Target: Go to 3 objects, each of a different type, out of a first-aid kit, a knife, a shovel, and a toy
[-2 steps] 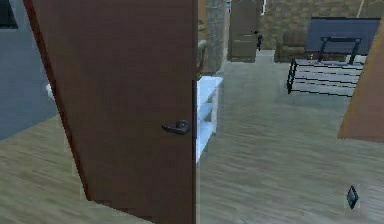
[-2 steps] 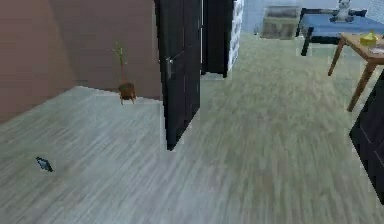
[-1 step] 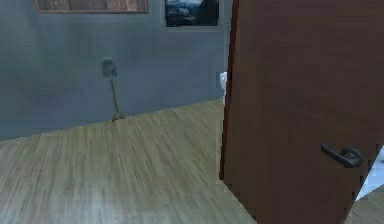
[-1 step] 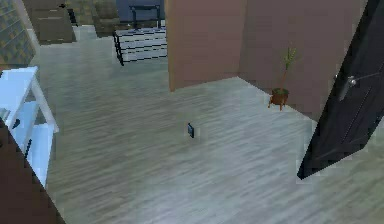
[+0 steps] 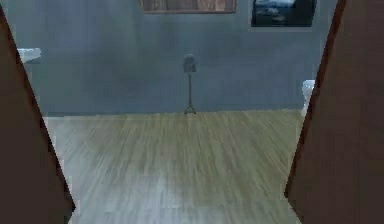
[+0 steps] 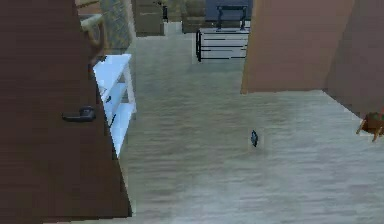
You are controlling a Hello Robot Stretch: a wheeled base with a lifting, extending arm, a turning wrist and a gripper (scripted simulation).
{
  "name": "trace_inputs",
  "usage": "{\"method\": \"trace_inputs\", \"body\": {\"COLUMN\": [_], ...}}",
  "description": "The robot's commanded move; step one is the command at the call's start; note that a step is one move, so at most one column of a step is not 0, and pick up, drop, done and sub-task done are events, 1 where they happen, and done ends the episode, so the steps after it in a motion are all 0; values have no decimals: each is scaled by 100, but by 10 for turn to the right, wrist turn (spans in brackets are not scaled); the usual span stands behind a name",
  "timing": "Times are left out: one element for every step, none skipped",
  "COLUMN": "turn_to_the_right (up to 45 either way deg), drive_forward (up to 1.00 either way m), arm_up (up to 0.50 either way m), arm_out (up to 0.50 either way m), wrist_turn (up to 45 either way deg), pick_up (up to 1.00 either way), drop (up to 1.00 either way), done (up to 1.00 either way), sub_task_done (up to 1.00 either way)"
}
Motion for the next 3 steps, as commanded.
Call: {"method": "trace_inputs", "body": {"turn_to_the_right": [0,-240,0], "drive_forward": [75,0,100], "arm_up": [0,0,0], "arm_out": [0,0,0], "wrist_turn": [0,0,0], "pick_up": [0,0,0], "drop": [0,0,0], "done": [0,0,0], "sub_task_done": [0,0,0]}}
